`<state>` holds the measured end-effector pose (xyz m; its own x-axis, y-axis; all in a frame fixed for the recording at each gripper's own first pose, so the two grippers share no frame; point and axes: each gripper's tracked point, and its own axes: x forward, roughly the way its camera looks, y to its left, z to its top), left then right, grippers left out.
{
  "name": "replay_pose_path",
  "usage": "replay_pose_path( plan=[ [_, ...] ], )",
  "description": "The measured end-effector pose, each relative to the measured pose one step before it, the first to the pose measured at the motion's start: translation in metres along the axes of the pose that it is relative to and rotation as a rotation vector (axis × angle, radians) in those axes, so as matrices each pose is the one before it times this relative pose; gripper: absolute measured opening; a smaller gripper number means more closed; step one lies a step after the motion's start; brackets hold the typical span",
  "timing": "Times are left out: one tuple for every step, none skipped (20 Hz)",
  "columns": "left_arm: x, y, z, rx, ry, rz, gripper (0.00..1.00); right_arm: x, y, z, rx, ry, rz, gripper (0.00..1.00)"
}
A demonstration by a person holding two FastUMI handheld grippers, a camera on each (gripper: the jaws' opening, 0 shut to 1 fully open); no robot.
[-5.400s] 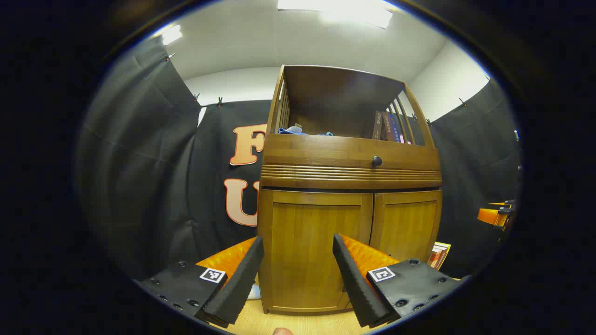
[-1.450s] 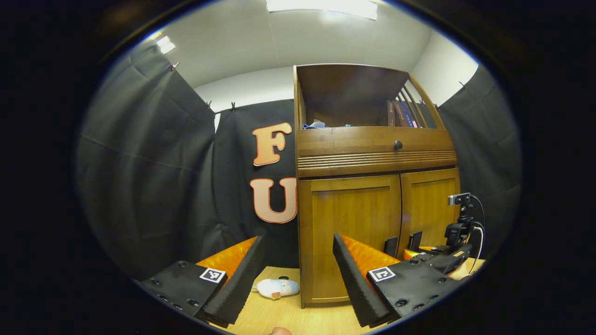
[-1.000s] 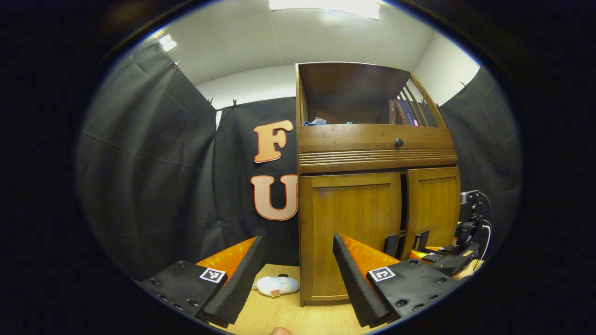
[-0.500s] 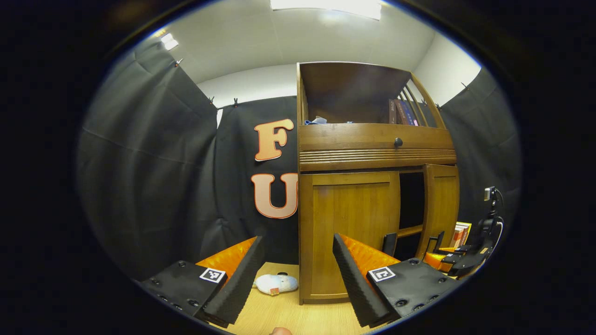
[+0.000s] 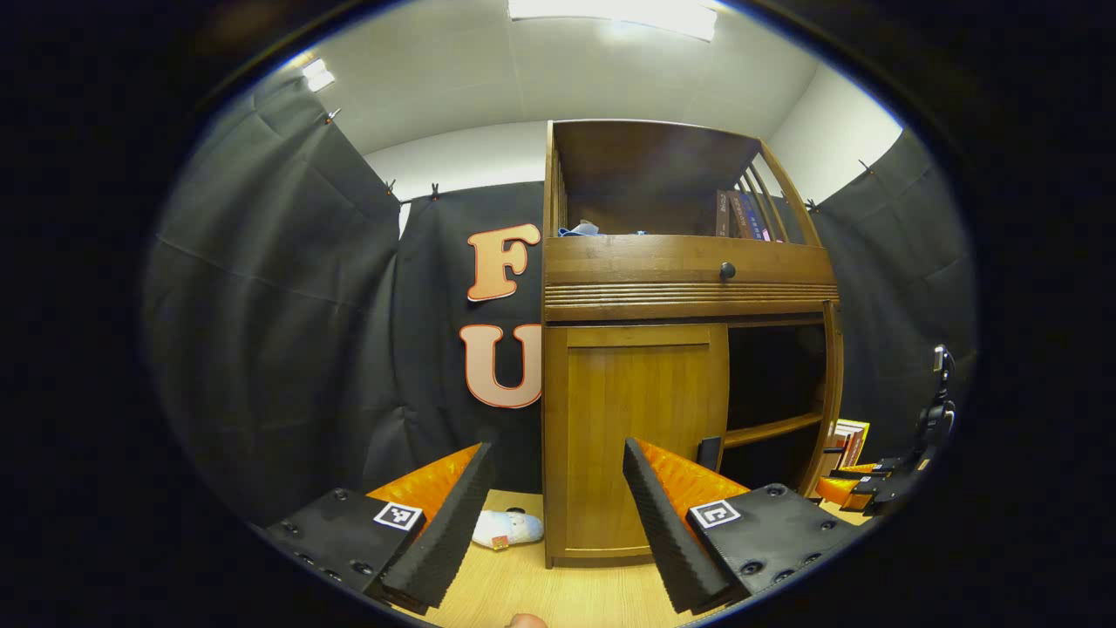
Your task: Open the right door of the double-door shoe cabinet with the right hand, and open the left door with the left hand.
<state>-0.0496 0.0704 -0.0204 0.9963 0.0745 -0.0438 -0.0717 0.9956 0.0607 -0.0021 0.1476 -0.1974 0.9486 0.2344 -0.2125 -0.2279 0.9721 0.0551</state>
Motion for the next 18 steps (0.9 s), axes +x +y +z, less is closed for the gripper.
replay_pose_path(
  plan=[
    [0.00024,0.00017,0.00009,-0.00063,0.00100,-0.00366,0.94,-0.00778,-0.00314,0.00034,-0.00093,-0.00123,-0.00448,0.23],
    [-0.00021,0.00060,-0.00028,0.00053,0.00200,-0.00257,0.94,-0.00707,-0.00480,-0.00037,-0.00156,-0.00082,-0.00405,0.23],
    [-0.00041,-0.00047,0.00046,0.00067,0.00239,-0.00145,0.94,-0.00465,-0.00381,0.00070,-0.00162,-0.00078,-0.00449,0.23],
    [-0.00066,-0.00091,-0.00083,0.00037,0.00215,-0.00262,0.94,-0.00433,-0.00361,0.00100,-0.00161,-0.00124,-0.00470,0.27],
    [-0.00060,-0.00067,0.00047,-0.00045,0.00214,-0.00275,0.94,-0.00431,-0.00406,-0.00077,-0.00013,-0.00140,-0.00542,0.27],
    [-0.00113,0.00015,-0.00059,-0.00081,0.00218,-0.00305,0.94,-0.00401,-0.00381,0.00036,-0.00213,0.00004,-0.00556,0.27],
    [-0.00061,0.00025,0.00027,-0.00153,0.00099,-0.00275,0.94,-0.00415,-0.00492,-0.00006,0.00073,-0.00209,-0.00503,0.31],
    [-0.00097,-0.00010,0.00005,-0.00137,-0.00008,-0.00326,0.94,-0.00385,-0.00485,-0.00021,0.00012,-0.00076,-0.00401,0.30],
    [-0.00056,-0.00042,0.00106,-0.00137,-0.00131,-0.00204,0.94,-0.00234,-0.00084,0.00150,-0.00589,-0.00045,-0.00234,0.23],
    [-0.00063,0.00035,-0.00113,-0.00138,-0.00199,-0.00098,0.94,-0.00354,-0.00340,0.00098,-0.00536,-0.00309,-0.00586,0.23],
    [-0.00010,0.00011,0.00003,-0.00059,-0.00030,-0.00077,0.94,-0.00464,-0.00719,-0.00222,-0.00511,-0.00046,-0.00846,0.27],
    [-0.00051,-0.00079,-0.00176,-0.00108,0.00044,-0.00362,0.94,-0.00371,-0.00571,0.00052,-0.00452,-0.00228,-0.00881,0.21],
    [-0.00036,-0.00324,-0.00048,-0.00071,0.00267,-0.00338,0.94,-0.00322,-0.00516,0.00027,-0.00530,-0.00029,-0.00853,0.20],
    [-0.00039,-0.00073,0.00027,0.00016,0.00327,-0.00370,0.94,-0.00397,-0.00549,0.00094,-0.00424,-0.00202,-0.01070,0.13],
    [0.00050,-0.00071,-0.00043,0.00109,0.00437,-0.00243,0.94,-0.00396,-0.00696,0.00104,-0.00413,-0.00225,-0.01404,0.17],
    [-0.00086,-0.00008,-0.00157,0.00074,0.00396,-0.00330,0.94,-0.00322,-0.00627,0.00013,-0.00906,-0.00263,-0.01450,0.16],
    [0.00013,-0.00125,-0.00046,-0.00029,0.00266,-0.00457,0.94,-0.00345,-0.00540,0.00028,-0.01015,-0.00205,-0.01147,0.13],
    [-0.00051,-0.00123,-0.00105,-0.00157,0.00160,-0.00484,0.94,-0.00309,-0.00596,0.00055,-0.00359,-0.00054,-0.01014,0.12]
  ],
)
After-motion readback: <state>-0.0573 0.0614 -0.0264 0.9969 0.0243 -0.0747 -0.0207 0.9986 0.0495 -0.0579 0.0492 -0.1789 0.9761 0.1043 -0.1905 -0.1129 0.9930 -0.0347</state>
